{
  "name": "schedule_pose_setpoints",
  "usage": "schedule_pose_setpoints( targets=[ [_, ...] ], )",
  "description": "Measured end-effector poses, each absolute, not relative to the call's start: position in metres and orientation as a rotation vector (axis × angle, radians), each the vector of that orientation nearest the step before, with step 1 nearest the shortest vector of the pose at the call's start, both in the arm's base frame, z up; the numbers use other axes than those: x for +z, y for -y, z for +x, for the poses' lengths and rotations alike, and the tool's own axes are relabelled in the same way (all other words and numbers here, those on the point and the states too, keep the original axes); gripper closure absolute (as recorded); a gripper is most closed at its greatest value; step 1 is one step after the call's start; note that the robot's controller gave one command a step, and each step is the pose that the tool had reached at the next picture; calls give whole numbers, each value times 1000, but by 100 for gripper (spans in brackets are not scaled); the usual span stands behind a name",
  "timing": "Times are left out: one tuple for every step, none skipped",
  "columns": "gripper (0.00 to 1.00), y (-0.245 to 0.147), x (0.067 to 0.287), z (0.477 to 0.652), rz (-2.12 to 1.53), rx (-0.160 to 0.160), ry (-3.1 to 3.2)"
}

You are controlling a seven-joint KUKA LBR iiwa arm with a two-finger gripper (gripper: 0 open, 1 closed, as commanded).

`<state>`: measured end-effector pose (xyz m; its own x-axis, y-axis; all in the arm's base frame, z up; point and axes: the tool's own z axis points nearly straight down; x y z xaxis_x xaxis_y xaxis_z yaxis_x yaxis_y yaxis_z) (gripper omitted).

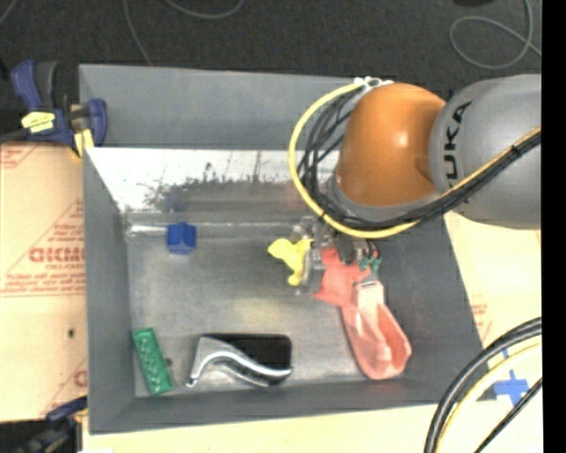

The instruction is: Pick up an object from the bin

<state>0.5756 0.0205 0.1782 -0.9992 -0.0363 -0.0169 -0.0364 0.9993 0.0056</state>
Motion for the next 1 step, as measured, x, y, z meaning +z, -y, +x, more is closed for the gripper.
schedule_pose_setpoints(
  targets=[
    [100,-21,178,576,-56,10,-3124]
  ],
)
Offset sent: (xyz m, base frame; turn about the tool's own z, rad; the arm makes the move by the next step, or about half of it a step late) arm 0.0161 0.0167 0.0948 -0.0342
